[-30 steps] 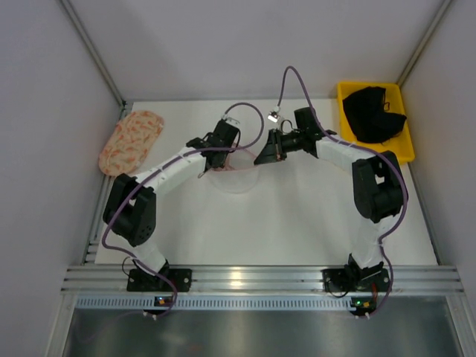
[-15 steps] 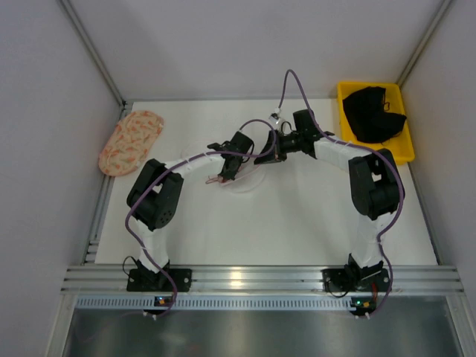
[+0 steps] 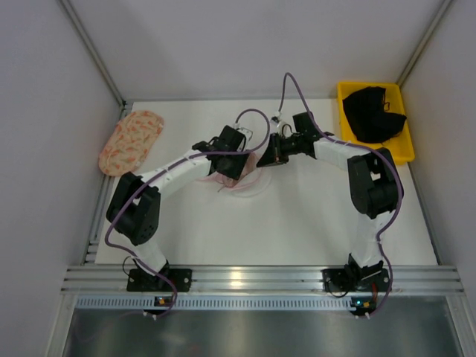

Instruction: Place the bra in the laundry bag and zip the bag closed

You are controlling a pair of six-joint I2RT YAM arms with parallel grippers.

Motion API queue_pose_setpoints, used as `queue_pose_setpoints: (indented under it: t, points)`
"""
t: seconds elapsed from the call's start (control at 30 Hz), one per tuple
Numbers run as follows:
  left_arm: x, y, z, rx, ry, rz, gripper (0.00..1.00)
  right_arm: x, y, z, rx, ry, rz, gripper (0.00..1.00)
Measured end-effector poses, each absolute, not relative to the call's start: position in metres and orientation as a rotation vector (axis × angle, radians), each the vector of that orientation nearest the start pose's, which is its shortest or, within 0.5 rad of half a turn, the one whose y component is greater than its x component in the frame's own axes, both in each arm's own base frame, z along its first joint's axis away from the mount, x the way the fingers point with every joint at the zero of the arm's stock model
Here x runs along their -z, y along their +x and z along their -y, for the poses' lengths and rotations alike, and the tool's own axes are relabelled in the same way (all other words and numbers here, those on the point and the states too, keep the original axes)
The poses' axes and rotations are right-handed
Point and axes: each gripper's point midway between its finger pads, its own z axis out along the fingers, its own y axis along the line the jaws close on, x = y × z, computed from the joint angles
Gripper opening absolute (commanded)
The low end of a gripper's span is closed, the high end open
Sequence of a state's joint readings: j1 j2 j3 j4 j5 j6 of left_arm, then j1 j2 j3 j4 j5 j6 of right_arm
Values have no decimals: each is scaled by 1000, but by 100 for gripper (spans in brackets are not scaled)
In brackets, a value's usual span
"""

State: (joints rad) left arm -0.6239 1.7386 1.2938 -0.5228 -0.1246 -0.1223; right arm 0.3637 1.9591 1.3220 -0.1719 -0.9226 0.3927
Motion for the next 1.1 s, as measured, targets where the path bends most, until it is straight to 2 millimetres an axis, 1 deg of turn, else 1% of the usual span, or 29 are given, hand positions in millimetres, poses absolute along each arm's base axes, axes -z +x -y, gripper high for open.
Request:
queue_pose_setpoints:
  t: [0.13, 0.3, 0.33, 0.37, 0.47, 0.57, 0.67, 0.7, 0.73, 0.77, 0.8, 0.83, 0.93, 1.0, 1.1]
  points:
    - [-95, 347, 234, 203, 569, -2481, 52, -111, 357, -295, -1441, -441, -2395, 0]
    - [-100, 349, 237, 295, 523, -2495, 54, -109, 357, -294, -1430, -449, -2398, 0]
    - [-101, 350, 239, 316, 513, -2496, 60, -109, 357, -294, -1429, -451, -2399, 0]
    - [-103, 351, 240, 333, 503, -2496, 62, -108, 357, -294, -1428, -450, -2401, 0]
    - [-107, 352, 242, 388, 477, -2502, 64, -107, 355, -293, -1424, -452, -2408, 0]
    - [-108, 351, 244, 420, 464, -2509, 64, -107, 355, -293, -1423, -454, -2410, 0]
    - [-109, 351, 246, 440, 452, -2512, 61, -106, 355, -292, -1422, -457, -2412, 0]
    - [-110, 350, 247, 451, 443, -2514, 55, -106, 354, -292, -1421, -457, -2414, 0]
    - [-111, 351, 248, 462, 433, -2514, 46, -106, 354, -292, -1421, -456, -2418, 0]
    - [-112, 351, 248, 469, 429, -2513, 34, -105, 354, -292, -1420, -456, -2419, 0]
    - [-113, 352, 250, 486, 418, -2509, 6, -105, 354, -292, -1418, -454, -2422, 0]
    - [-115, 353, 253, 506, 402, -2504, 1, -105, 354, -291, -1416, -452, -2423, 0]
    - [-119, 358, 263, 580, 390, -2462, 0, -104, 354, -291, -1408, -447, -2426, 0]
    - [-118, 359, 271, 630, 369, -2451, 0, -104, 356, -291, -1399, -443, -2429, 0]
    - [-108, 363, 284, 676, 347, -2445, 0, -104, 357, -290, -1382, -436, -2435, 0]
